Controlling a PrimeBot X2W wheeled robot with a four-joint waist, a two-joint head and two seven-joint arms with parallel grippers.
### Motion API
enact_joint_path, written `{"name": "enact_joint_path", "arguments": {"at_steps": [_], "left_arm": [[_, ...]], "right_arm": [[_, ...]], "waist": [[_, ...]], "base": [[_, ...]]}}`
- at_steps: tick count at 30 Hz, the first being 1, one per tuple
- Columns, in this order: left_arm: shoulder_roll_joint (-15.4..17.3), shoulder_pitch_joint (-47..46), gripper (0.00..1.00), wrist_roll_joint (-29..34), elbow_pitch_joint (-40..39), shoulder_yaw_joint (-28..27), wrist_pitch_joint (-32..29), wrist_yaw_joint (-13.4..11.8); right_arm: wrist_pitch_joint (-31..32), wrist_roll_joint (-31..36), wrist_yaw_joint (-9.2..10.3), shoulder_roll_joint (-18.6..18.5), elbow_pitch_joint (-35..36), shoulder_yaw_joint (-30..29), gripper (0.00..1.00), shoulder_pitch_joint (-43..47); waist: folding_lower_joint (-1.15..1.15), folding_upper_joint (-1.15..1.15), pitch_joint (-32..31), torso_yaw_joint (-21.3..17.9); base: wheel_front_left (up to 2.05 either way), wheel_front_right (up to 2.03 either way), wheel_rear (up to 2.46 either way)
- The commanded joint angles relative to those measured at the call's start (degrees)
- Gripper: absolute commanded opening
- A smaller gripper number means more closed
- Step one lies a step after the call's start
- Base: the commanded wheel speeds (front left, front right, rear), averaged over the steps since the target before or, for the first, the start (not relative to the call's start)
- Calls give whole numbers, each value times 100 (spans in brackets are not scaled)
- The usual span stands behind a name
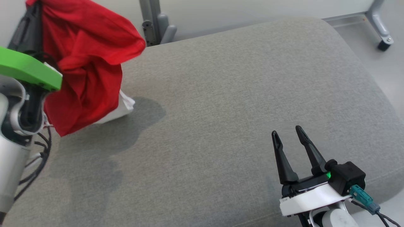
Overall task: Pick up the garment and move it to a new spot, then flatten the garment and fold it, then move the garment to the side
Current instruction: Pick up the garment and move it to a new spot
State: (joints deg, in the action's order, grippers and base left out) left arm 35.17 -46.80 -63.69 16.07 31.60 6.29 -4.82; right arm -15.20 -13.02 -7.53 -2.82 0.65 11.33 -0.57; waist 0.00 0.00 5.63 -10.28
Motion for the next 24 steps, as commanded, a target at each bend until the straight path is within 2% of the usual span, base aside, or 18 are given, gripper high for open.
{"name": "enact_joint_path", "arguments": {"at_steps": [1, 9, 14, 15, 16, 17, 19, 24], "left_arm": [[-111, 179, 0, -74, -22, 31, -9, -52], [-777, 602, 0, -212, 462, 374, 43, -94], [-1147, 678, 0, -133, 868, 684, 28, 123], [-1207, 677, 7, -117, 948, 732, 44, 166], [-1265, 679, 46, -99, 1004, 781, 51, 212], [-1321, 673, 96, -67, 1065, 824, 77, 253], [-1360, 657, 100, -36, 1117, 869, 96, 297], [-1469, 551, 100, 193, 1116, 935, 484, 543]], "right_arm": [[1, -24, 8, -14, 38, 3, 100, 32], [1, -91, 8, -10, 173, 98, 100, -41], [1, -138, 8, -9, 271, 188, 100, -96], [1, -149, 8, -9, 288, 201, 100, -98], [1, -155, 8, -9, 302, 205, 100, -95], [1, -163, 8, -9, 317, 205, 100, -87], [1, -153, 8, -8, 322, 215, 100, -78], [1, -88, 8, -8, 308, 205, 100, -53]], "waist": [[0, 0, -13, -549], [0, 0, 377, -1123], [0, 0, 659, -1303], [0, 0, 703, -1315], [0, 0, 742, -1318], [0, 0, 778, -1311], [0, 0, 810, -1294], [0, 0, 836, -1090]], "base": [[0, 0, 0], [0, 0, 0], [0, 0, 0], [0, 0, 0], [0, 0, 0], [0, 0, 0], [0, 0, 0], [0, 0, 0]]}}
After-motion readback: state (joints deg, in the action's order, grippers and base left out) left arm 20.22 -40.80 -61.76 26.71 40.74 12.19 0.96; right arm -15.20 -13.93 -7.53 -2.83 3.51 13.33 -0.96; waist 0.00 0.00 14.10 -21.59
